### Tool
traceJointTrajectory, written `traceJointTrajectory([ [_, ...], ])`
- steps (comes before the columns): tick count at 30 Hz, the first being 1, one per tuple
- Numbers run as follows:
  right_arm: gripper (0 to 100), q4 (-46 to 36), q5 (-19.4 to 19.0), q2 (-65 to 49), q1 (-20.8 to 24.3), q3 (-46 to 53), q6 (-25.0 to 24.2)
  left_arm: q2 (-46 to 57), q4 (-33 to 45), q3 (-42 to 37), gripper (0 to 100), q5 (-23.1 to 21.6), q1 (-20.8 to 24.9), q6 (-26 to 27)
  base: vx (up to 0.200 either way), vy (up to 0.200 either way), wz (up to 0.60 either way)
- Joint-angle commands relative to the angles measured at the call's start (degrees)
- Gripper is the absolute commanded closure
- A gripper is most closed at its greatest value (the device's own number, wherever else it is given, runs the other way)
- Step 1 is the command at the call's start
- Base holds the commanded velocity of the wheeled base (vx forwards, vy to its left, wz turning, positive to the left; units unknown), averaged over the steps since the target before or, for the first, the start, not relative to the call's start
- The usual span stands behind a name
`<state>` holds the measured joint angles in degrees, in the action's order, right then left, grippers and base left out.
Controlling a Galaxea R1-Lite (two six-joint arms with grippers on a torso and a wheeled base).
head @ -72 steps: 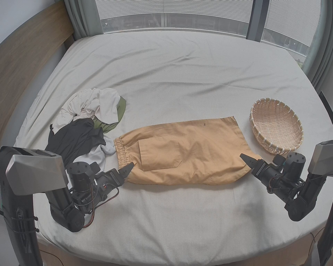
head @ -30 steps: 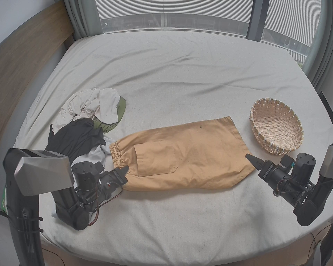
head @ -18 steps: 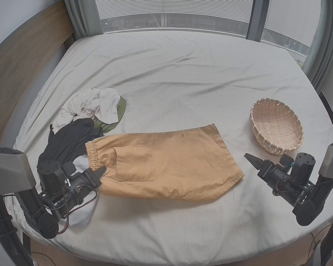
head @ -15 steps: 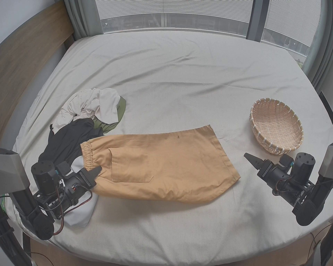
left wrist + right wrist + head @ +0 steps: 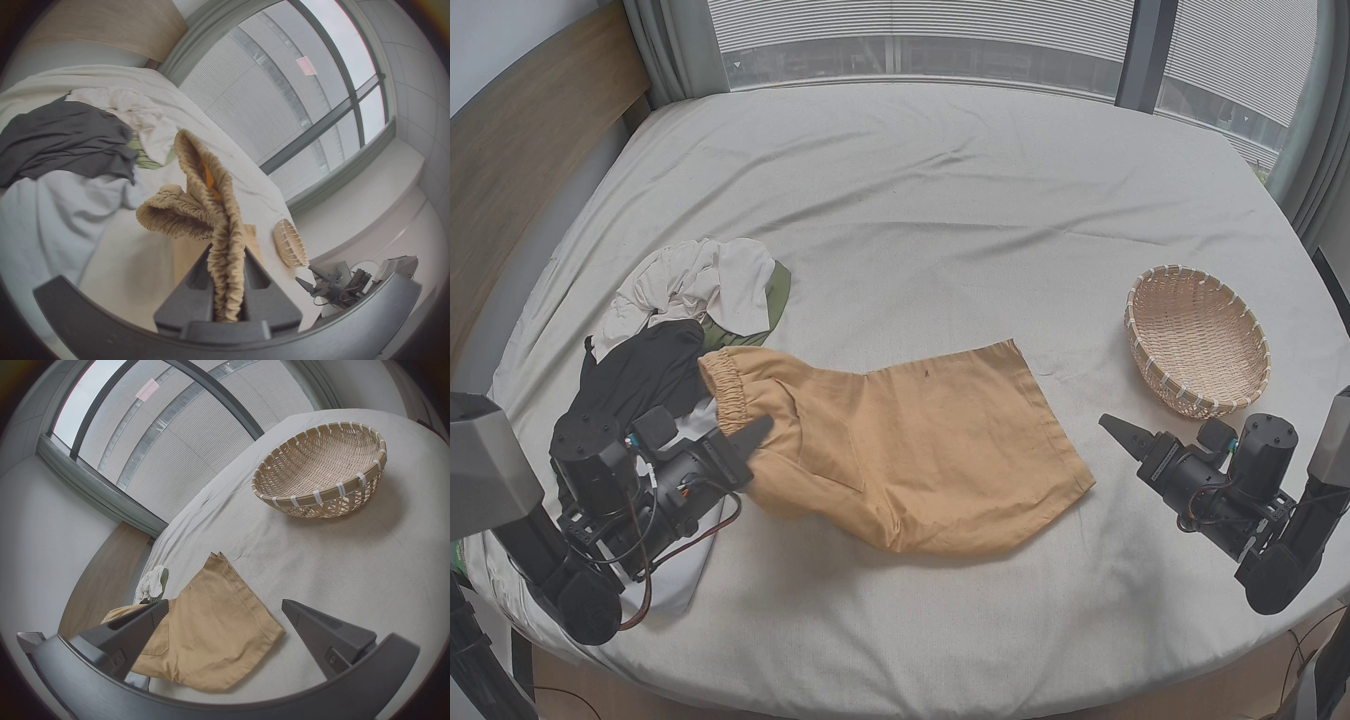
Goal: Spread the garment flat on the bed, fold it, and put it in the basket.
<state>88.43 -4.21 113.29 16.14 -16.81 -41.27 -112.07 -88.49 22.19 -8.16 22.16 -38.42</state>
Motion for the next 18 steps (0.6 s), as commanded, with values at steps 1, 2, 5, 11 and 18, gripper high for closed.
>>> traceJointTrajectory([
  [1, 0, 0.1, 0.0, 0.3, 0.3, -1.6, -0.3, -1.7, 0.0, 5.2, 100, -0.1, 5.1, -0.1, 0.0, 0.0, 0.0],
  [2, 0, 0.1, 0.0, 0.3, 0.3, -1.7, -0.7, -2.5, 0.0, 6.6, 100, 0.0, 6.1, -0.1, 0.0, 0.0, 0.0],
  [5, 0, 0.1, -0.1, 0.2, 0.1, -1.8, -2.5, -4.9, 0.2, 10.9, 100, 0.1, 8.7, 0.1, 0.0, 0.0, 0.0],
  [11, 0, 0.1, -0.1, -0.3, -0.8, -2.3, -2.9, -7.6, 0.2, 15.3, 100, -0.1, 10.9, 0.1, 0.0, 0.0, 0.0],
  [18, 0, 0.1, -0.2, -0.4, -2.9, -2.4, -2.9, -14.0, 0.1, 21.7, 100, -0.4, 14.1, 0.0, 0.0, 0.0, 0.0],
])
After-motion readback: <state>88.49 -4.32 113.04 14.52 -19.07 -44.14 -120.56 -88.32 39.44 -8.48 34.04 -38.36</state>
